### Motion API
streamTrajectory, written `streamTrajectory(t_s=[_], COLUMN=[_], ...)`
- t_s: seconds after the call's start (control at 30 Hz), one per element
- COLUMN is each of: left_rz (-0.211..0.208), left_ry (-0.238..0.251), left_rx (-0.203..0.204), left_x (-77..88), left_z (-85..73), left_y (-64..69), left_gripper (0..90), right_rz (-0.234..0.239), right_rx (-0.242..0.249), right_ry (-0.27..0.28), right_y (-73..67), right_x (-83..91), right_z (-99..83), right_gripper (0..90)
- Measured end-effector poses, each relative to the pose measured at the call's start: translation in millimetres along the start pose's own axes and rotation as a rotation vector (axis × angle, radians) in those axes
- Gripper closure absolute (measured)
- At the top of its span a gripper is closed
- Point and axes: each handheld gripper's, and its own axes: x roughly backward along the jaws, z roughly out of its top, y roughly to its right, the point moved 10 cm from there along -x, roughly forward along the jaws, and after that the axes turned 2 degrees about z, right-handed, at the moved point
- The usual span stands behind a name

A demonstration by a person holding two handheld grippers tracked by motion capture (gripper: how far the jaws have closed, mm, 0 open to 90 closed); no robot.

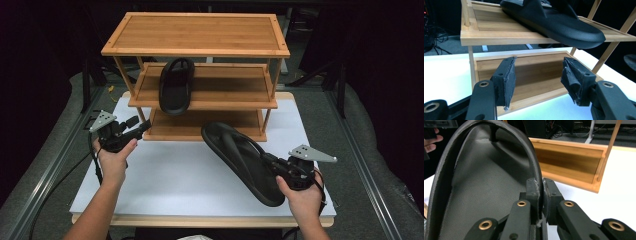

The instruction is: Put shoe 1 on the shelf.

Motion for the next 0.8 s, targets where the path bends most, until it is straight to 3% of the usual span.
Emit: streamTrajectory(t_s=[0.33,0.8], left_rz=[0.010,0.014], left_ry=[0.006,0.008], left_rx=[0.006,0.017], left_x=[3.0,4.0], left_z=[2.0,2.7], left_y=[-5.1,-8.8], left_gripper=[43.9,43.8], right_rz=[0.023,0.015], right_rx=[-0.001,-0.005], right_ry=[0.034,0.072], right_y=[-4.5,4.2], right_x=[1.9,0.6], right_z=[25.9,53.5], right_gripper=[84.2,84.2])
